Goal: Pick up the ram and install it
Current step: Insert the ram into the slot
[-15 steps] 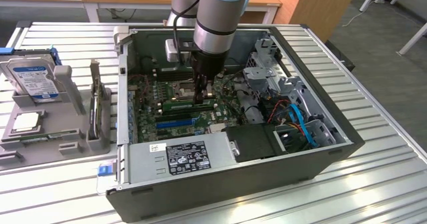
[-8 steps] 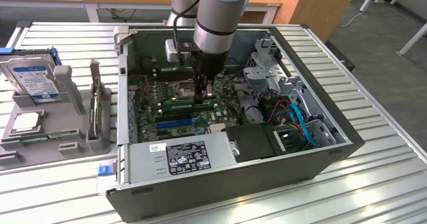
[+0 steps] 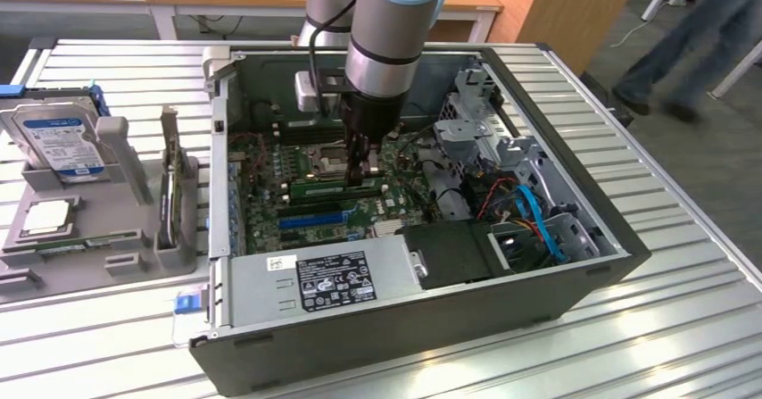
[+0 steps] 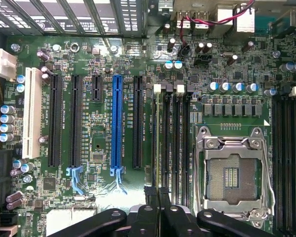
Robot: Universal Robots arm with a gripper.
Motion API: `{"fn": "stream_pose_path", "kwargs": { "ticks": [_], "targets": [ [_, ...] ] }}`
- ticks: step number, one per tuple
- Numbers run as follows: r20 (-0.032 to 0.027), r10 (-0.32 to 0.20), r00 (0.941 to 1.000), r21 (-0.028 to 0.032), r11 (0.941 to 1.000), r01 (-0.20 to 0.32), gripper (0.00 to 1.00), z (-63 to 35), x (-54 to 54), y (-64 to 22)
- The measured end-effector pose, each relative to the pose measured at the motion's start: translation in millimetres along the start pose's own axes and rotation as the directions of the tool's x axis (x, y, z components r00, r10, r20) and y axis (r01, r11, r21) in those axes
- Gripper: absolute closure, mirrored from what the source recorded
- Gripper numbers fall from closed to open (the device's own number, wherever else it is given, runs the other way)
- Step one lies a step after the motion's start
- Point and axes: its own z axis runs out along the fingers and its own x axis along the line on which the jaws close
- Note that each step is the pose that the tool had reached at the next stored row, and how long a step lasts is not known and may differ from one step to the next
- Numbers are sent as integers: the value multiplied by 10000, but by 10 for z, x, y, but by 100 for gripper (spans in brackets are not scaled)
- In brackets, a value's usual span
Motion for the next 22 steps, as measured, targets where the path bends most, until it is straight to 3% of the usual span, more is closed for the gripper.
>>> {"fn": "stream_pose_path", "kwargs": {
  "ticks": [22],
  "targets": [
    [-2,0,10000,-1,10000,0,89,38,1,-2]
  ]
}}
